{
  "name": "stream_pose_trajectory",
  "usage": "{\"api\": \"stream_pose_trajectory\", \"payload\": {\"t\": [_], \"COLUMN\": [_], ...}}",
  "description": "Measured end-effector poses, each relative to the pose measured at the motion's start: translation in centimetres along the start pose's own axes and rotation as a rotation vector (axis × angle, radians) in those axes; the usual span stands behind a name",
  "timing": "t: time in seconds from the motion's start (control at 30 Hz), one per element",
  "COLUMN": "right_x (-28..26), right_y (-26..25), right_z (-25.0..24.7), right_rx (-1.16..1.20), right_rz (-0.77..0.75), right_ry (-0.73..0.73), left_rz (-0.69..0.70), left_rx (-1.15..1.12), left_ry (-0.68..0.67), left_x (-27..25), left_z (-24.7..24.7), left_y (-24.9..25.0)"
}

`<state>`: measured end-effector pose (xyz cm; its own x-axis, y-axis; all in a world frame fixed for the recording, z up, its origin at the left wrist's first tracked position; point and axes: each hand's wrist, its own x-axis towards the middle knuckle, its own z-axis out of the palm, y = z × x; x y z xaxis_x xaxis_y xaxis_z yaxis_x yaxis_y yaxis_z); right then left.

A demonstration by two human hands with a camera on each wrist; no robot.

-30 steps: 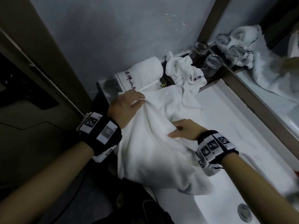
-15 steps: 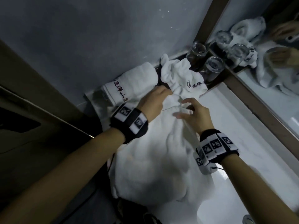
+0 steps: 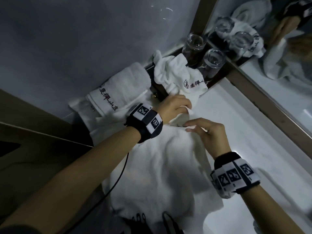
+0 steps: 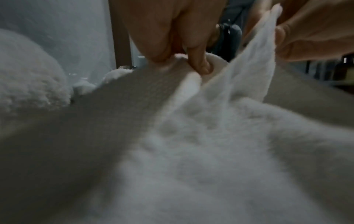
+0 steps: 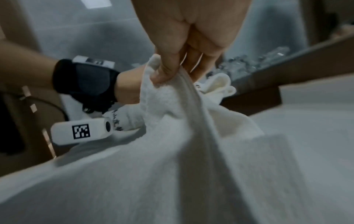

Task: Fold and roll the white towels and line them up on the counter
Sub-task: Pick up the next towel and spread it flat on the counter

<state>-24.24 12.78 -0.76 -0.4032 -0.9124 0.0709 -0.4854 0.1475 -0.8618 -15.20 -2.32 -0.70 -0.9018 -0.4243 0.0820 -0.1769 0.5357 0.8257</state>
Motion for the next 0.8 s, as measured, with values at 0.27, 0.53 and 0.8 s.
{"api": "stream_pose_trajectory", "payload": {"t": [0.27, 0.53, 0.8], "right_x": [-1.3, -2.1, -2.7], "right_y": [-2.0, -4.3, -5.4], "right_z": [-0.8, 0.4, -1.3], "right_rx": [0.024, 0.254, 0.288], "right_rz": [0.029, 0.050, -0.044], "right_ry": [0.246, 0.084, 0.230], "left_rz": [-0.227, -0.211, -0.051], "left_rx": [-0.498, -0.449, 0.529], "left_ry": [0.120, 0.081, -0.088], "left_x": [-3.8, -8.0, -12.3], "left_z": [1.5, 1.0, -0.3], "left_y": [1.6, 2.4, 2.5]}}
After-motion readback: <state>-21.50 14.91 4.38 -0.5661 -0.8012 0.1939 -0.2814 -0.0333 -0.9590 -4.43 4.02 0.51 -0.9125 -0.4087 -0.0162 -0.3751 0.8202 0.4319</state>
